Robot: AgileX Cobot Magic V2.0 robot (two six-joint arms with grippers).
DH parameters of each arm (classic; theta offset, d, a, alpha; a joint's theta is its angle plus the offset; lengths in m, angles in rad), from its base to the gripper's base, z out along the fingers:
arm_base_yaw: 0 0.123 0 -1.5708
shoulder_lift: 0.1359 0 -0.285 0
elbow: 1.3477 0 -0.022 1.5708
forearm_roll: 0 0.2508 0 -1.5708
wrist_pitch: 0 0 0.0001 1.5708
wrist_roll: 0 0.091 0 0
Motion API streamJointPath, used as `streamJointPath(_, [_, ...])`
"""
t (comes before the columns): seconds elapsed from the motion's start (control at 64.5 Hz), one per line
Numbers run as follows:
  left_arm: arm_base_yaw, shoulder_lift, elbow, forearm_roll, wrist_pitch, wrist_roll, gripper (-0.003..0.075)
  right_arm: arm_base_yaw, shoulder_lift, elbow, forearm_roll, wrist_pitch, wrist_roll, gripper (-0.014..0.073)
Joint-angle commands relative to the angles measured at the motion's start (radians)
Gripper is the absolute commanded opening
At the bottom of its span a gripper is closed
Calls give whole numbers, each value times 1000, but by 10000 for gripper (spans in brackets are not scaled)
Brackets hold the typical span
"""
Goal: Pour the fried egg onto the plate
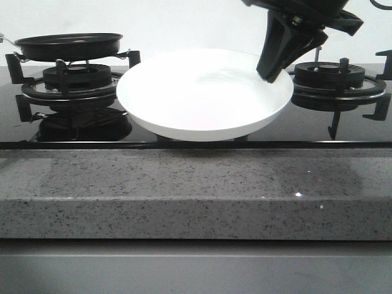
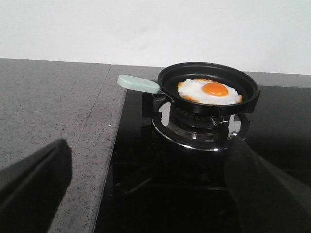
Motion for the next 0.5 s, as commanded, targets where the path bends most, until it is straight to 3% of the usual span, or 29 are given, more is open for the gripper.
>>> streamJointPath(0.0, [3, 10, -36, -8, -87, -8, 629, -2, -53, -22, 31, -44, -6, -61])
streamJointPath(0.357, [3, 12, -36, -34, -88, -8, 629, -2, -51, -22, 31, -39, -6, -61])
streamJointPath(0.481, [3, 60, -72, -66, -2, -11, 629, -2, -51, -22, 31, -39, -6, -61])
